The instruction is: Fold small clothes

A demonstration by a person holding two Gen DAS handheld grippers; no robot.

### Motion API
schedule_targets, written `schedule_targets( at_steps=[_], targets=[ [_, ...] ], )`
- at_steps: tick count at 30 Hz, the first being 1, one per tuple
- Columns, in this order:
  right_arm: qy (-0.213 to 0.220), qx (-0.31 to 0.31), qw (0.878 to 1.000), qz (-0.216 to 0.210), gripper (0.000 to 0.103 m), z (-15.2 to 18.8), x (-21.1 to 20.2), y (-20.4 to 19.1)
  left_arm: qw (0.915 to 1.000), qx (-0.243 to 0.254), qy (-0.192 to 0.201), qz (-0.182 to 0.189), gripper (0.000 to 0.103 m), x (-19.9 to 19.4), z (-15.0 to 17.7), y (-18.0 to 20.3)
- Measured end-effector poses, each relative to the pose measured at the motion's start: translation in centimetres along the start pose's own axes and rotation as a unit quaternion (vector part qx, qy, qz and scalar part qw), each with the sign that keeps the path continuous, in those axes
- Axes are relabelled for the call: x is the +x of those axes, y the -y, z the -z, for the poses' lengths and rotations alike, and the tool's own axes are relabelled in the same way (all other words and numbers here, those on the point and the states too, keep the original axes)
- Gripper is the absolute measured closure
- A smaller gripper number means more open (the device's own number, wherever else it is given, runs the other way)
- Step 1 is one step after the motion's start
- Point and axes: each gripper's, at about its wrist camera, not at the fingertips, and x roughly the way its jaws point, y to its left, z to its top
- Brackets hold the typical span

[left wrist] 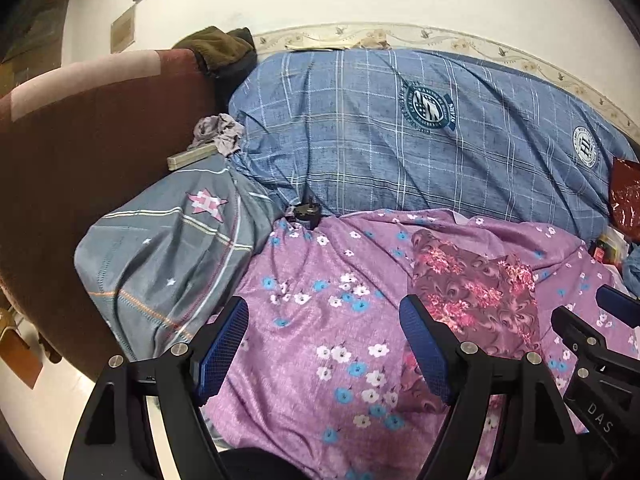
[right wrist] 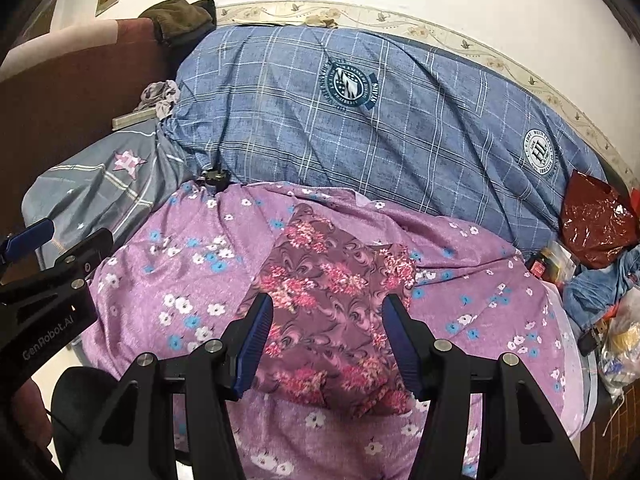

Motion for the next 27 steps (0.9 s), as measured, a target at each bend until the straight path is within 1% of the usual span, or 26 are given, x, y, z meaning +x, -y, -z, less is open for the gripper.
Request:
schedule_targets(
  at_steps=[5,8,10,12,13,14,16,17,19,20,21,22,23,24,25,26,27],
  targets=[
    [-0.02,0.012,1.0,0.009,0.045,0.3,2.1,1.5,0.9998,0.009,-0.017,0.009,0.025,2.2,-0.5,1.4],
    [-0.037,0.023,0.999,0.012,0.044,1.3,3.7,2.9,0.9983,0.021,-0.044,0.033,0.025,4.6,-0.1,2.3],
    [-0.052,0.046,0.998,-0.001,0.043,2.5,5.3,4.5,0.9959,0.029,-0.072,0.047,0.025,6.9,0.5,2.8],
    [-0.084,0.082,0.993,-0.008,0.043,3.8,7.6,6.5,0.9909,0.036,-0.112,0.064,0.026,10.2,1.2,3.3],
    [-0.094,0.103,0.99,-0.018,0.043,4.3,8.8,7.6,0.9881,0.036,-0.131,0.072,0.027,11.7,1.3,3.4],
    [-0.096,0.128,0.987,-0.035,0.043,4.9,9.8,8.8,0.9848,0.034,-0.15,0.081,0.027,13.5,1.5,3.6],
    [-0.101,0.158,0.98,-0.069,0.044,5.8,11.8,10.4,0.9801,0.028,-0.178,0.083,0.027,16.3,1.4,3.8],
    [-0.119,0.166,0.976,-0.077,0.046,6.3,13.0,10.9,0.9761,0.025,-0.199,0.085,0.028,17.9,1.6,3.9],
    [-0.163,0.176,0.967,-0.08,0.05,7.4,15.5,11.2,0.9676,0.024,-0.231,0.1,0.028,20.2,2.4,4.9],
    [-0.187,0.179,0.962,-0.084,0.051,8.1,16.5,11.2,0.9615,0.033,-0.254,0.101,0.027,21.4,3.2,5.4],
    [-0.209,0.189,0.954,-0.097,0.051,9.0,17.6,11.3,0.9542,0.045,-0.279,0.098,0.027,22.7,3.9,5.9],
    [-0.211,0.196,0.952,-0.105,0.051,9.3,17.9,11.4,0.952,0.05,-0.286,0.098,0.027,23.3,4.1,6.1],
    [-0.208,0.199,0.952,-0.107,0.052,9.4,17.9,11.5,0.9534,0.054,-0.28,0.098,0.027,23.4,3.8,6.1],
    [-0.208,0.198,0.952,-0.109,0.052,9.3,17.7,11.6,0.9531,0.068,-0.277,0.1,0.03,23.4,3.0,6.3],
    [-0.207,0.197,0.952,-0.111,0.049,9.0,17.6,11.8,0.9542,0.078,-0.27,0.103,0.032,23.2,2.3,6.4],
    [-0.2,0.202,0.952,-0.114,0.049,8.5,17.2,12.3,0.9581,0.083,-0.253,0.106,0.032,22.9,1.5,6.5],
    [-0.189,0.208,0.953,-0.112,0.049,8.1,17.1,12.7,0.9659,0.085,-0.223,0.101,0.033,22.5,0.1,6.5]
  ],
)
